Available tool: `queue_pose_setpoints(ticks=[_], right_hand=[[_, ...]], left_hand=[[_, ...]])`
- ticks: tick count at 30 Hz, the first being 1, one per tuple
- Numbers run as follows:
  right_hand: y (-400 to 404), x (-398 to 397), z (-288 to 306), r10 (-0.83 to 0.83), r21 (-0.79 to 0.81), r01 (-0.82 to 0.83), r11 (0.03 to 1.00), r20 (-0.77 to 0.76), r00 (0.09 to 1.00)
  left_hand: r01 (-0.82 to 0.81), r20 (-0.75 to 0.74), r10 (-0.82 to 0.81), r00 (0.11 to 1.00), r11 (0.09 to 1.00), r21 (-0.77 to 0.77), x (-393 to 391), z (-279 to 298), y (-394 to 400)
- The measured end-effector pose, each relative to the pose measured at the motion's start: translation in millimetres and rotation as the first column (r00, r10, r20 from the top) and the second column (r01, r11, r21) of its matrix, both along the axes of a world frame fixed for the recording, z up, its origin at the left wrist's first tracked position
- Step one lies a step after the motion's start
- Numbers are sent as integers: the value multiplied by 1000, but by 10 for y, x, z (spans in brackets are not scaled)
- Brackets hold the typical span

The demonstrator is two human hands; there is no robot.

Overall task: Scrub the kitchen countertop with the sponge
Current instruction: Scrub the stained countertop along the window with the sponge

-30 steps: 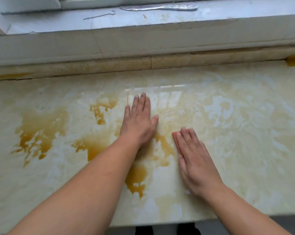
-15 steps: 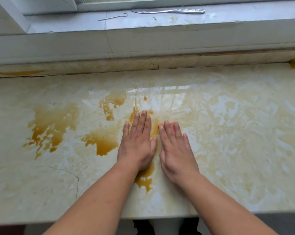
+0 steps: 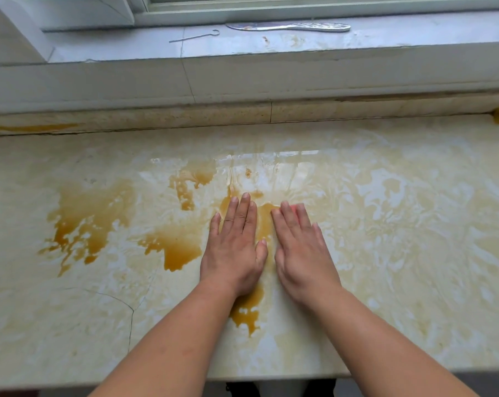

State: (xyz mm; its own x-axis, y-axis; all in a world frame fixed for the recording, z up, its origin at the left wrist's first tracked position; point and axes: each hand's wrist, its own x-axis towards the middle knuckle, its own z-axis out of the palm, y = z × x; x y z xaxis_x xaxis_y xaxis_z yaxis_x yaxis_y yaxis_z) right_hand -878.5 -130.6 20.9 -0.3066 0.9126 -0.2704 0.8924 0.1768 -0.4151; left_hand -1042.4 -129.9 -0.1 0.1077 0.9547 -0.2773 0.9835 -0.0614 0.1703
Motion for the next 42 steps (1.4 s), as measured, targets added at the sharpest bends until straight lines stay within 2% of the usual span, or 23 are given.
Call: queue_pose_setpoints(ticks=[4, 11, 19, 26, 33, 39, 42], right_hand=[[122, -43, 31, -22, 2, 22, 1000, -12, 1000], [-1081, 506, 2, 16, 74, -19, 997, 30, 999], [-664, 356, 7, -83, -1, 83, 997, 36, 996], [-1668, 707, -36, 20, 62, -23, 998, 49, 999], [-914, 377, -40, -62, 7, 62, 998, 65, 996], [-1373, 410, -9, 0, 75, -3, 997, 39, 999], [-1220, 323, -51, 28, 41, -31, 999, 63, 998]], left_hand=[[3, -13, -3, 1000, 1000, 0, 5, -5, 7], [3, -20, -2, 1000, 1000, 10, -3, -3, 3], [6, 8, -6, 1000, 1000, -12, 6, 18, -52], [55, -11, -56, 998, 998, -41, -38, -14, -751], [44, -41, -45, 998, 998, -41, -6, -14, -763], [32, -19, -33, 999, 998, -53, -5, 16, -760], [34, -2, -34, 999, 998, -53, -13, 18, -774]])
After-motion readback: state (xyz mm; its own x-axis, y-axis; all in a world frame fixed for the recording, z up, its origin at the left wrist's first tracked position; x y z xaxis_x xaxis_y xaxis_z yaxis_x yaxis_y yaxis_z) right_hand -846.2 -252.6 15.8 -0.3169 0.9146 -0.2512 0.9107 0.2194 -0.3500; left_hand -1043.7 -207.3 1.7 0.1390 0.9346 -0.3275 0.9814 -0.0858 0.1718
